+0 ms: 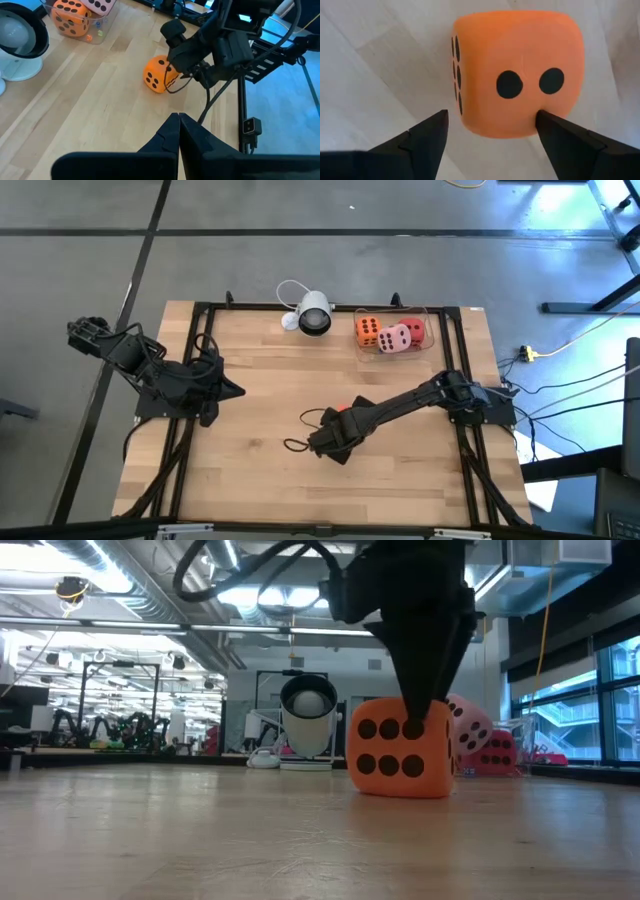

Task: Pick & Place Dice
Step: Put the large orange dice into the transparent container

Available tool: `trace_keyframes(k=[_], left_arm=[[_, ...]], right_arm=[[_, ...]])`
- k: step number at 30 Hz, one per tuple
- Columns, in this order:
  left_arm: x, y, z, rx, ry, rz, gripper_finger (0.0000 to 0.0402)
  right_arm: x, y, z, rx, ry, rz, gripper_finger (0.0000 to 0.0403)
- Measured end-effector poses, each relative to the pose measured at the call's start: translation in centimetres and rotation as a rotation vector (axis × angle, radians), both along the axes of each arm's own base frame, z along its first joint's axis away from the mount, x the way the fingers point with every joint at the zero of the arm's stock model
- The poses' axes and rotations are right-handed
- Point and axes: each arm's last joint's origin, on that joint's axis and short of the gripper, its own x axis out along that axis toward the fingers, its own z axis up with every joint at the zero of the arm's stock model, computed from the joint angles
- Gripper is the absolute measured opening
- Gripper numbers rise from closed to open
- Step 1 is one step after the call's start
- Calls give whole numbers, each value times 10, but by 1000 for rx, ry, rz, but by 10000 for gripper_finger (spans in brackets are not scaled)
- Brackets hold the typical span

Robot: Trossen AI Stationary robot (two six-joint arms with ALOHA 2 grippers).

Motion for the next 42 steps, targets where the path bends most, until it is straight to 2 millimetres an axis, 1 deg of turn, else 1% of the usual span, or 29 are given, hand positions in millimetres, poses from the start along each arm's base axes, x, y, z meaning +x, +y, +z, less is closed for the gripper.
trace_keyframes(k=[3,5,10,12,13,14,15,17,22,27,31,34,38,42], left_arm=[[0,0,0,-6,2,4,4],[0,0,0,-13,4,9,4],[0,0,0,-17,5,10,4],[0,0,0,-21,5,12,4],[0,0,0,-25,5,15,4],[0,0,0,-26,4,15,4],[0,0,-1,-26,6,15,4],[1,0,-1,-30,7,17,4],[0,0,-1,-40,12,19,4],[1,-1,-1,-43,13,17,4],[1,-1,-1,-42,10,19,4],[1,-1,-1,-41,10,20,4],[1,0,-1,-41,10,21,4],[1,0,-1,-40,10,21,4]], right_arm=[[-4,-1,-10,-52,-10,-8,296],[-9,-4,-18,-97,19,-30,293],[-17,-7,-28,-110,55,-51,291],[-22,-9,-32,-95,104,-70,290],[-20,-8,-43,-87,82,-78,289],[-13,-9,-53,-90,37,-95,287],[-12,-11,-57,-58,4,-105,285],[-10,-12,-60,-38,-6,-108,281],[-8,-13,-58,-53,-30,-170,261],[-6,-12,-53,-64,-39,-149,245],[-5,-12,-53,-67,-48,-169,237],[-5,-12,-52,-65,-54,-187,223],[-4,-12,-46,-76,-58,-191,192],[2,-11,-32,-105,-96,-184,139]])
